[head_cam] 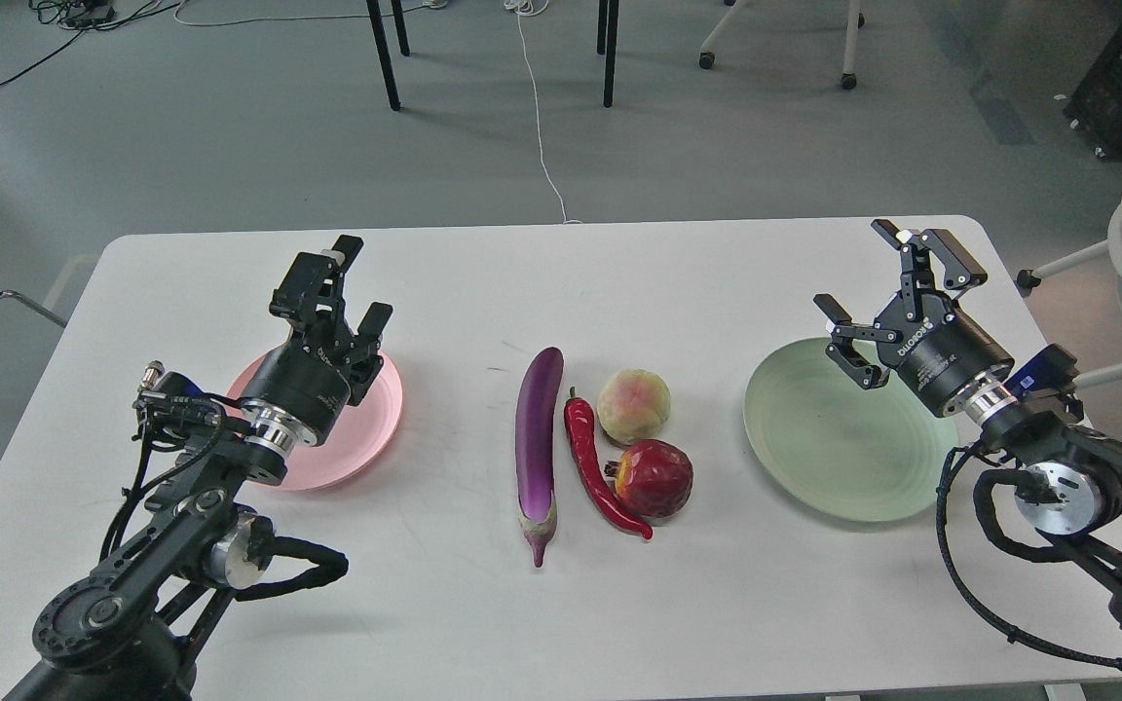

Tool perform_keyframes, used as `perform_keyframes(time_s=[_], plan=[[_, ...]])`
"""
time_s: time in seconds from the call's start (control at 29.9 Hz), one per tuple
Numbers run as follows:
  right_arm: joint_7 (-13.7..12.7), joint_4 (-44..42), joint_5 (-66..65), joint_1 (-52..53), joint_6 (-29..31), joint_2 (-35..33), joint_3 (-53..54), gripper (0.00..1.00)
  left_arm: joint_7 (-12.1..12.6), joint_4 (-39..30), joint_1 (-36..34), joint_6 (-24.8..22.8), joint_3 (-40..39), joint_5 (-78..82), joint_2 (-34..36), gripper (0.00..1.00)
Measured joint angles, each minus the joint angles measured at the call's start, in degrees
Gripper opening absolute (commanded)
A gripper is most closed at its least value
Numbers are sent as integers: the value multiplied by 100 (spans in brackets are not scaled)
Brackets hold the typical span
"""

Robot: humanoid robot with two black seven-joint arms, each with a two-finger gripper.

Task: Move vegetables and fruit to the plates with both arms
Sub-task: 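Move the right gripper over the peach between the plates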

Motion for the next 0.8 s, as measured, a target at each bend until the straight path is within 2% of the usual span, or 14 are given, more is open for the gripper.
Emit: perform_keyframes(time_s=[0.27, 0.4, 0.6, 0.7, 0.8], plan=[[0, 281, -71, -21, 70, -351, -34, 98, 12, -5, 18, -35, 49, -80, 32, 98], [0, 448, -782, 292, 262, -618, -87, 98, -45, -16, -3, -75, 29, -118, 98, 98], [0, 695, -3311, 1844, 671, -1170, -761, 98, -118, -53, -50, -85, -23, -204, 337, 99], [1, 709, -4301, 3021, 693, -1195, -1751, 98, -224, -80, -33, -84, -36, -314, 388, 98], [1, 670, -5231, 4269, 695, -836, -2999, 98, -258, -126, -29, -83, -37, -345, 397, 99]])
